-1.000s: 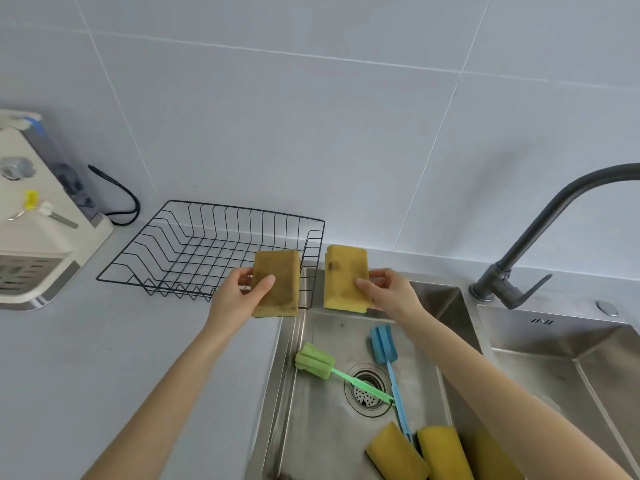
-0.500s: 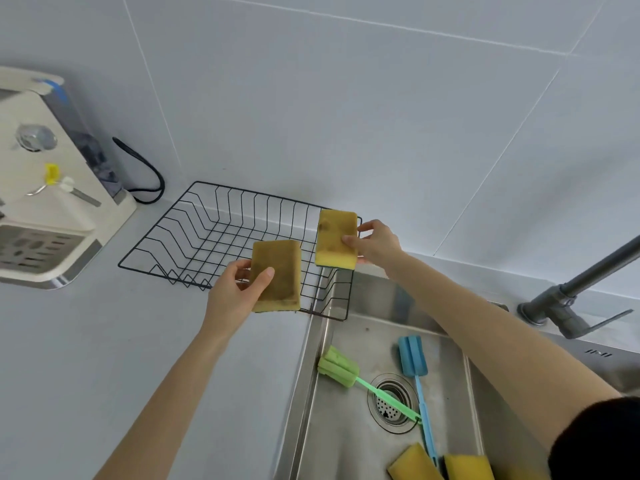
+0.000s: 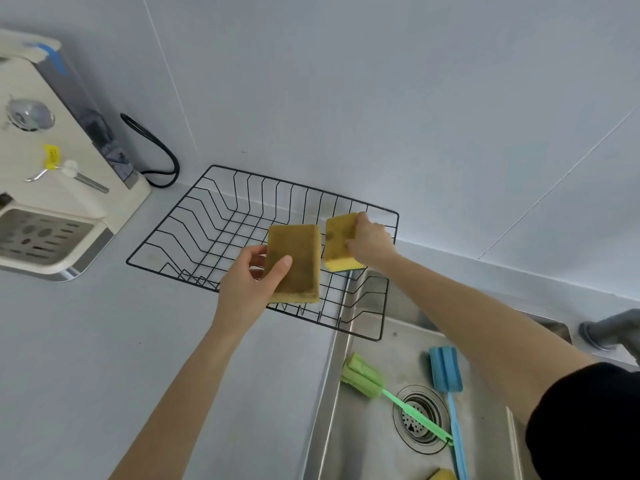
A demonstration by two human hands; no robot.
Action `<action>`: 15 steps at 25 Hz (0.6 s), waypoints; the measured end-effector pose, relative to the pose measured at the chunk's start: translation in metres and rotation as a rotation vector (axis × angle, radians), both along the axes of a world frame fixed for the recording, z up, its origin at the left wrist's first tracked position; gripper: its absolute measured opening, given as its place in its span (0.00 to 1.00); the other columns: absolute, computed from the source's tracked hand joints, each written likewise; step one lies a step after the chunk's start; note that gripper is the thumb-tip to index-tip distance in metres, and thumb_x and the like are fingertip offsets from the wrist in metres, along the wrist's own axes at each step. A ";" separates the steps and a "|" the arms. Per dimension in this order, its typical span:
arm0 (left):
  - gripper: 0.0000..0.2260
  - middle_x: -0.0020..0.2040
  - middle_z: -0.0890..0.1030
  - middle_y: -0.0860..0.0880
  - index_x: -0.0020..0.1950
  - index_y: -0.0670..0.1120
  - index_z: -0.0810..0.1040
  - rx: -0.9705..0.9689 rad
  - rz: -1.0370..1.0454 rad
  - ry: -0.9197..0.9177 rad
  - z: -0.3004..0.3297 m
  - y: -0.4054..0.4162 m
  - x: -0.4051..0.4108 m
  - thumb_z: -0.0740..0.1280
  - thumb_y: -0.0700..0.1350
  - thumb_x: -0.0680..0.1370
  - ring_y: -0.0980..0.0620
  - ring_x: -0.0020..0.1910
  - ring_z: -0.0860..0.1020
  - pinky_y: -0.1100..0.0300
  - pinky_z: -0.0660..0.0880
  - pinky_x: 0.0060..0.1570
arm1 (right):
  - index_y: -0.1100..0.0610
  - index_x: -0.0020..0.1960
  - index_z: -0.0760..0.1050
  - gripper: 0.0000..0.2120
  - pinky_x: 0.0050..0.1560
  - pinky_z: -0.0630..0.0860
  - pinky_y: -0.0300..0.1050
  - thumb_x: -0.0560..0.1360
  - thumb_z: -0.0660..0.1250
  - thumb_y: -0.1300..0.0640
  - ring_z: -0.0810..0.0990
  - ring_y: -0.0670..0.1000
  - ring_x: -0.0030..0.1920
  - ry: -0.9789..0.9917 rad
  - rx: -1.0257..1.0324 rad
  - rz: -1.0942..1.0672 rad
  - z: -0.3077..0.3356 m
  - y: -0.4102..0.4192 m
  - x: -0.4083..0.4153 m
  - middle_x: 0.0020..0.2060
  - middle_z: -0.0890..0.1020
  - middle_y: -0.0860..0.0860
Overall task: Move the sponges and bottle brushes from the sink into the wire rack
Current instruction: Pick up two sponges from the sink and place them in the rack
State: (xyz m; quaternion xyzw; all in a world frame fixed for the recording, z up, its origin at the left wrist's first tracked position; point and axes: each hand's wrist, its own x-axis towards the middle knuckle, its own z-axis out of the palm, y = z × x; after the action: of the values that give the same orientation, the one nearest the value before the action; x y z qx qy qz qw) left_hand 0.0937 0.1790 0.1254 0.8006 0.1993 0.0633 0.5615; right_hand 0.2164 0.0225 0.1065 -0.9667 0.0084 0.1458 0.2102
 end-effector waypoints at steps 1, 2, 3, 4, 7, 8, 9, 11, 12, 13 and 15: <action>0.16 0.48 0.75 0.52 0.59 0.47 0.72 0.000 -0.001 0.009 -0.002 0.000 0.001 0.67 0.49 0.74 0.50 0.49 0.75 0.62 0.72 0.42 | 0.62 0.65 0.61 0.17 0.40 0.68 0.48 0.77 0.57 0.64 0.75 0.64 0.55 0.005 -0.036 0.015 -0.003 0.001 0.001 0.59 0.73 0.63; 0.16 0.49 0.76 0.51 0.60 0.46 0.72 0.001 -0.002 0.014 -0.003 0.000 0.002 0.67 0.49 0.74 0.50 0.49 0.75 0.61 0.72 0.44 | 0.62 0.65 0.61 0.17 0.42 0.67 0.48 0.77 0.56 0.65 0.74 0.64 0.58 0.016 -0.063 0.018 -0.004 0.002 0.002 0.60 0.71 0.63; 0.17 0.50 0.76 0.51 0.60 0.46 0.72 0.001 0.000 0.018 -0.005 0.000 0.002 0.67 0.49 0.74 0.50 0.50 0.74 0.60 0.71 0.46 | 0.63 0.66 0.61 0.18 0.43 0.67 0.47 0.77 0.56 0.66 0.74 0.64 0.59 0.035 -0.083 0.010 -0.005 0.002 0.002 0.62 0.69 0.63; 0.17 0.51 0.76 0.50 0.60 0.45 0.72 0.000 0.001 0.021 -0.006 0.001 0.002 0.67 0.49 0.74 0.51 0.50 0.74 0.59 0.70 0.47 | 0.63 0.66 0.61 0.18 0.43 0.66 0.47 0.76 0.56 0.66 0.74 0.63 0.59 0.049 -0.096 -0.003 -0.005 0.002 0.002 0.63 0.68 0.63; 0.17 0.51 0.75 0.50 0.60 0.45 0.72 -0.001 -0.002 0.029 -0.009 0.000 0.003 0.67 0.49 0.74 0.51 0.51 0.74 0.58 0.70 0.48 | 0.63 0.65 0.63 0.17 0.44 0.66 0.47 0.76 0.55 0.65 0.71 0.62 0.60 -0.003 -0.156 0.015 0.001 0.003 0.003 0.64 0.65 0.61; 0.17 0.51 0.75 0.50 0.61 0.45 0.72 -0.003 -0.003 0.032 -0.009 -0.001 0.004 0.67 0.49 0.74 0.51 0.51 0.74 0.58 0.70 0.48 | 0.62 0.65 0.64 0.17 0.45 0.67 0.48 0.76 0.56 0.64 0.69 0.62 0.62 -0.049 -0.168 0.056 0.002 0.003 0.002 0.64 0.65 0.61; 0.17 0.52 0.75 0.51 0.61 0.45 0.72 -0.004 -0.003 0.033 -0.009 -0.002 0.005 0.67 0.49 0.74 0.51 0.51 0.74 0.57 0.71 0.49 | 0.62 0.66 0.64 0.18 0.49 0.69 0.50 0.77 0.56 0.63 0.67 0.61 0.64 -0.088 -0.169 0.114 0.002 0.003 0.001 0.65 0.65 0.61; 0.17 0.52 0.75 0.51 0.61 0.46 0.72 0.000 -0.006 0.035 -0.009 -0.003 0.009 0.67 0.50 0.74 0.51 0.51 0.74 0.57 0.71 0.49 | 0.59 0.69 0.63 0.21 0.62 0.68 0.52 0.77 0.58 0.58 0.63 0.61 0.68 -0.125 -0.211 0.280 -0.005 0.003 -0.004 0.68 0.64 0.60; 0.17 0.52 0.75 0.51 0.61 0.46 0.72 0.009 -0.009 0.037 -0.009 -0.004 0.011 0.66 0.50 0.74 0.51 0.50 0.74 0.59 0.71 0.48 | 0.57 0.72 0.60 0.25 0.69 0.62 0.54 0.77 0.60 0.54 0.60 0.61 0.71 -0.120 -0.266 0.362 -0.011 0.003 -0.007 0.71 0.62 0.59; 0.17 0.51 0.75 0.51 0.61 0.46 0.72 0.022 -0.012 0.038 -0.009 -0.004 0.013 0.66 0.50 0.74 0.51 0.50 0.74 0.61 0.71 0.45 | 0.55 0.73 0.57 0.28 0.73 0.56 0.55 0.76 0.61 0.52 0.55 0.62 0.74 -0.106 -0.323 0.423 -0.017 0.003 -0.008 0.73 0.59 0.58; 0.17 0.51 0.75 0.51 0.61 0.46 0.71 0.050 -0.022 0.038 -0.010 -0.002 0.017 0.66 0.50 0.75 0.51 0.50 0.73 0.64 0.70 0.41 | 0.53 0.75 0.52 0.32 0.76 0.47 0.57 0.76 0.62 0.51 0.49 0.63 0.76 -0.087 -0.409 0.478 -0.029 0.000 -0.008 0.76 0.55 0.56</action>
State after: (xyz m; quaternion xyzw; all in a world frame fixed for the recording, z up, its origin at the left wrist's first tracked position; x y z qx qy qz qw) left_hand 0.1112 0.1766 0.1157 0.8177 0.1994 0.0467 0.5381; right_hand 0.2088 0.0227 0.0771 -0.9688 -0.1990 0.1449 -0.0287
